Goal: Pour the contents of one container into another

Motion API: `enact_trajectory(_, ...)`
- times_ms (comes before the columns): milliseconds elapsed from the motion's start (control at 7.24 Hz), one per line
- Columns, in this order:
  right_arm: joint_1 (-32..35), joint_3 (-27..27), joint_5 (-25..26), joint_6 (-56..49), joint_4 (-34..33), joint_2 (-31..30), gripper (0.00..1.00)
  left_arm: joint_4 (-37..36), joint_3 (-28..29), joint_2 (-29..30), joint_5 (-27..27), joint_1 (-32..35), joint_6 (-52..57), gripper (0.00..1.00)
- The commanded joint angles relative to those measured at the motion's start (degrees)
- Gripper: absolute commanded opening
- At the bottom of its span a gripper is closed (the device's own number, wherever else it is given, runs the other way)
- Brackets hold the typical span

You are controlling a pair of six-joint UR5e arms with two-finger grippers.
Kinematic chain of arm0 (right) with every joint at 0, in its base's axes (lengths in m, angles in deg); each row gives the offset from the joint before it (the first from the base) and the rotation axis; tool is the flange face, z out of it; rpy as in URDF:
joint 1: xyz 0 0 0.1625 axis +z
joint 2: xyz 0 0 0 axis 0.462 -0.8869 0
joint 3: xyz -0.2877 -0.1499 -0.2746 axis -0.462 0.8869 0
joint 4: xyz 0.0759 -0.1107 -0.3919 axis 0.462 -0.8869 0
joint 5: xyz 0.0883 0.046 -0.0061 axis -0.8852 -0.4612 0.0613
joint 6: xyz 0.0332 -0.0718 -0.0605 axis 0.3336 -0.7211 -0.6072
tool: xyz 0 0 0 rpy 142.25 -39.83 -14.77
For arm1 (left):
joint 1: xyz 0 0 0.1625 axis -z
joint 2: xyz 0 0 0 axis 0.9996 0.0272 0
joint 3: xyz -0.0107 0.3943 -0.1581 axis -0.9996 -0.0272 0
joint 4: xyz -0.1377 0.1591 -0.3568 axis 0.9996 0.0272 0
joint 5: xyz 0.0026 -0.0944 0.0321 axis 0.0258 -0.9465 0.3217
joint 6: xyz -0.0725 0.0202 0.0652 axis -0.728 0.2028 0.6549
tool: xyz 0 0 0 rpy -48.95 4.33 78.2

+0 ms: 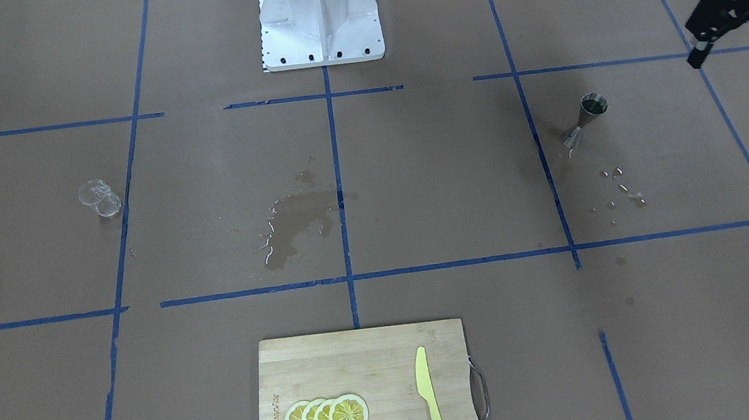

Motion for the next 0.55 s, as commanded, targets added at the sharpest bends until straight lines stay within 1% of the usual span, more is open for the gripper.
enact_trajectory(0,0.0,-0.09,-0.36,1.99,0.02,-0.01,1.0,8.23,-6.38,-8.9,5.16,-7.3,-10.51,1.0)
enact_trajectory(138,-0.7,-0.35,-0.54,4.62,0.02,0.07,1.0,14.72,-6.57,-13.11,9.98,-11.5,-15.86,1.0)
enact_trajectory(276,-2.1,-1.66,-0.36,6.56,0.02,-0.01,1.0,18.88,-7.0,-15.68,17.68,-18.77,-24.44,1.0)
enact_trajectory(414,-2.37,-2.28,-0.36,8.06,0.02,0.07,1.0,18.83,-7.44,-16.31,28.03,-28.93,-32.01,1.0)
